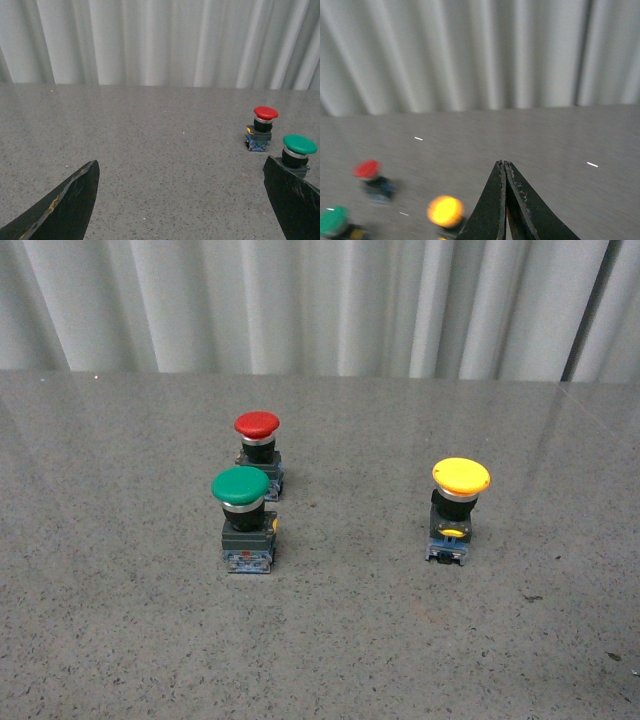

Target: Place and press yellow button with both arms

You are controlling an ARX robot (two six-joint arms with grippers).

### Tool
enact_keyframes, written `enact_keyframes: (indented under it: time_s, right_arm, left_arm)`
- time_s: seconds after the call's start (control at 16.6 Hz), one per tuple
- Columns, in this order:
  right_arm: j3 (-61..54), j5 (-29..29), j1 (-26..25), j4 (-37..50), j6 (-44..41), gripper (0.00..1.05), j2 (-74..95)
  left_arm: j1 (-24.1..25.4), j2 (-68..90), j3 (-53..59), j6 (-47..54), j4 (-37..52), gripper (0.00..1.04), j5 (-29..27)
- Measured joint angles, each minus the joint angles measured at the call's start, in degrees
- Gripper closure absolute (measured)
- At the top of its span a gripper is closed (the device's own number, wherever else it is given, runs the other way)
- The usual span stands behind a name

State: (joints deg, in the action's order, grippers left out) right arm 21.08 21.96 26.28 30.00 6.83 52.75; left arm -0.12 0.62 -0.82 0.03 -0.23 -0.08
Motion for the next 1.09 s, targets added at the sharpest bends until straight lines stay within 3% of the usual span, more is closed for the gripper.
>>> enact_keyframes:
  time_s: [0.3, 0.42, 0.72, 0.84, 1.09]
  right_arm:
    - [-6.3, -2.2, -7.0, -9.6, -3.6, 1.03, -11.7]
    - [-9.6, -8.7, -14.0, -16.5, -5.3, 1.03, -24.6]
    - [-14.9, -15.6, -20.0, -17.8, -6.1, 1.03, -32.7]
    - [-16.3, -22.0, -26.5, -18.6, -6.4, 1.03, -37.0]
    - [-18.7, -22.0, -26.3, -21.4, -6.4, 1.03, -41.8]
  left_arm:
    - [0.0, 0.0, 0.0, 0.0, 0.0, 0.07, 0.0]
    - [0.0, 0.0, 0.0, 0.0, 0.0, 0.07, 0.1]
    - [0.0, 0.0, 0.0, 0.0, 0.0, 0.07, 0.1]
    - [0.0, 0.0, 0.0, 0.0, 0.0, 0.07, 0.0]
    - [0.0, 0.0, 0.0, 0.0, 0.0, 0.07, 0.0]
